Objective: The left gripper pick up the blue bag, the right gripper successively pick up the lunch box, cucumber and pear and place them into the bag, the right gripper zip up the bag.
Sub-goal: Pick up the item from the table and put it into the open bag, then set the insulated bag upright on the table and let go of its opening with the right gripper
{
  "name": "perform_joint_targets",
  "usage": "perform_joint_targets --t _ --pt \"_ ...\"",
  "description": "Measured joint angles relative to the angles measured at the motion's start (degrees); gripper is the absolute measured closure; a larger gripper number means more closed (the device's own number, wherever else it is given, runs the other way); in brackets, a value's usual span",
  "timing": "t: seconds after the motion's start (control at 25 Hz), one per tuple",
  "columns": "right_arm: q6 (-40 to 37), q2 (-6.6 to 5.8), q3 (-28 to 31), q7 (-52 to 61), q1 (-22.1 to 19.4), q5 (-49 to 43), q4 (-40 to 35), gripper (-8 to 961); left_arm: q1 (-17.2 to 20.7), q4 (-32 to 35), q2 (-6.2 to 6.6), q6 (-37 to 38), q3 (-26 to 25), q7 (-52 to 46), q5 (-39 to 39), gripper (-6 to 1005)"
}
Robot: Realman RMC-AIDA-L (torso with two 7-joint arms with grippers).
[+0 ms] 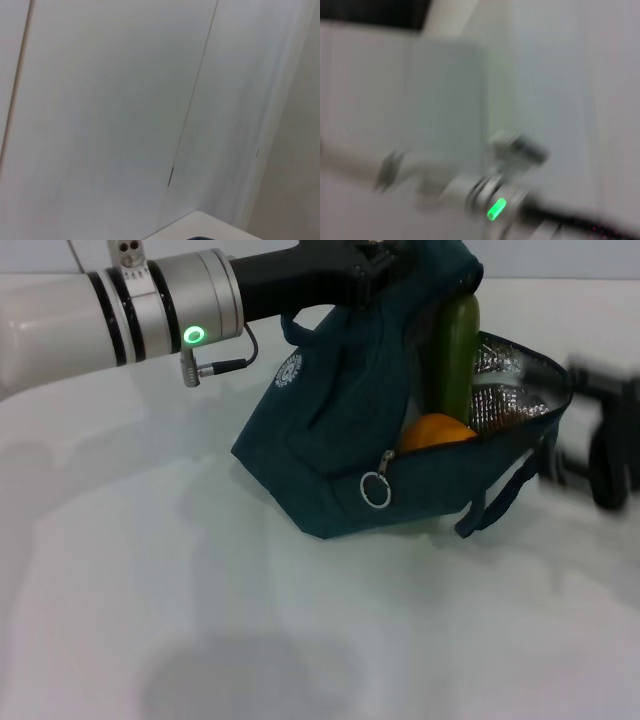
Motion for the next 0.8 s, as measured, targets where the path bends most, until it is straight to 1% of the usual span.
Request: perform_joint_targets --t 0.12,0.2,0.24,0.28,0.36,0.48,0.56,0.6,0.64,0.8 --pt "-0.9 -2.16 0.4 4.5 -2.5 -10.1 -4.8 466 0.0 0.0 0.1 -0.1 0.0 0.0 0.0 954" --pt "-0.6 -2.82 1.2 7.1 -3.0 -13.4 -4.6 430 0.0 0.0 0.08 -0.1 0.0 0.0 0.0 954" --pt "0.1 -2.84 1.6 7.6 -3.1 -14.3 -3.9 412 0.0 0.0 0.06 -0.1 0.0 0.0 0.0 954" --pt "1.0 -2.71 1.9 7.9 -3.1 -15.2 -3.4 415 0.0 0.0 0.06 -0.1 0.0 0.0 0.0 954" --pt "3.0 -1.88 1.9 8.0 -3.1 -17.0 -2.8 420 0.0 0.0 -0.01 -0.1 0.0 -0.1 0.0 954" --pt "8.4 0.19 1.7 7.9 -2.6 -18.8 -2.9 429 0.1 0.0 -0.05 -0.2 0.0 -0.2 0.0 954" --pt "12.5 1.63 1.6 8.1 -1.4 -20.2 -2.8 434 0.1 0.0 -0.05 -0.1 0.0 -0.3 0.0 954" --pt "14.0 2.12 1.4 8.3 -0.8 -20.6 -2.5 437 0.1 0.0 -0.05 -0.2 0.0 -0.3 0.0 954" --pt "15.4 2.49 1.1 8.5 0.0 -20.9 -2.2 439 0.1 0.0 -0.05 -0.2 0.0 -0.2 0.0 954" --pt "18.2 2.93 -1.0 8.9 3.4 -20.7 0.4 475 0.1 -0.1 -0.04 -0.4 0.0 0.0 0.0 953"
